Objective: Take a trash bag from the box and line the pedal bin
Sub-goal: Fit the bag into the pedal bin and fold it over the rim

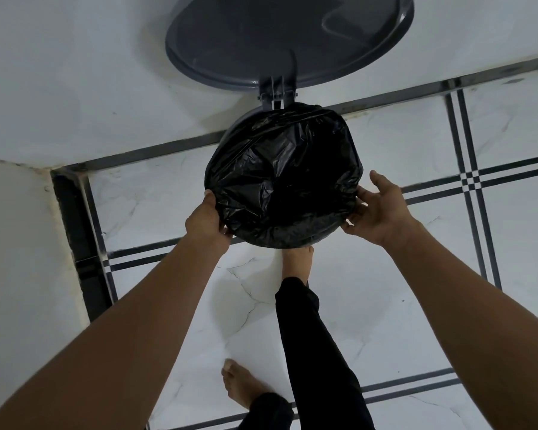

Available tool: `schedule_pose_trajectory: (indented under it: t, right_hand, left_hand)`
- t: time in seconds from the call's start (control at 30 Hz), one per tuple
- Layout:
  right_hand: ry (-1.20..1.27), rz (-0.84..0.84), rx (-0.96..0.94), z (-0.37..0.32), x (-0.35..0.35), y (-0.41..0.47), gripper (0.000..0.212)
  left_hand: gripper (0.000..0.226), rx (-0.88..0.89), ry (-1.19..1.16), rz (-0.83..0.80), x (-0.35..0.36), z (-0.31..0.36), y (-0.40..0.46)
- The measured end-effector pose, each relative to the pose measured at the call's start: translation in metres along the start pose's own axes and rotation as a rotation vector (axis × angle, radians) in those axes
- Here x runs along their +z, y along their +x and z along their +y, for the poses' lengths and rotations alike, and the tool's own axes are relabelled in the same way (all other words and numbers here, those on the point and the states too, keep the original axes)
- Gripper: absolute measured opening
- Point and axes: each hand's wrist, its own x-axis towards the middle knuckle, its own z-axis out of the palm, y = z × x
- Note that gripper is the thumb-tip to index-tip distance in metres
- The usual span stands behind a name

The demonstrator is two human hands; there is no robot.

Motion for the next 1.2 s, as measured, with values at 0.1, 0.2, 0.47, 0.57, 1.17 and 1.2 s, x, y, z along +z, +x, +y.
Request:
schedule_pose_trajectory:
  t: [0.1,0.2,0.47,0.57,1.17,1.2]
  right_hand:
    - [-0.011,0.023,0.003,-0.003,0.005,-0.001,0.054]
    - [-0.01,0.059,0.008,-0.004,0.011,-0.002,0.057]
    - [-0.026,0.109,0.099,-0.009,0.01,0.003,0.06]
    - [-0.144,0.137,0.137,-0.014,0.014,0.003,0.059]
    - [-1.414,0.252,-0.977,-0.087,0.127,0.028,0.028]
    - [-1.424,0.225,-0.934,-0.091,0.129,0.027,0.029]
  left_hand:
    - [0.038,-0.103,-0.034,-0.076,0.001,0.0,-0.003]
    - [0.035,-0.138,-0.124,-0.138,0.0,0.002,-0.002]
    - [0.04,-0.077,-0.155,-0.121,-0.005,0.005,-0.004]
    - [0.047,-0.082,-0.145,-0.126,-0.001,0.013,-0.008]
    - [0.037,1.494,1.393,-0.105,0.039,0.089,0.004]
    - [0.035,1.502,1.382,-0.125,0.037,0.093,0.01]
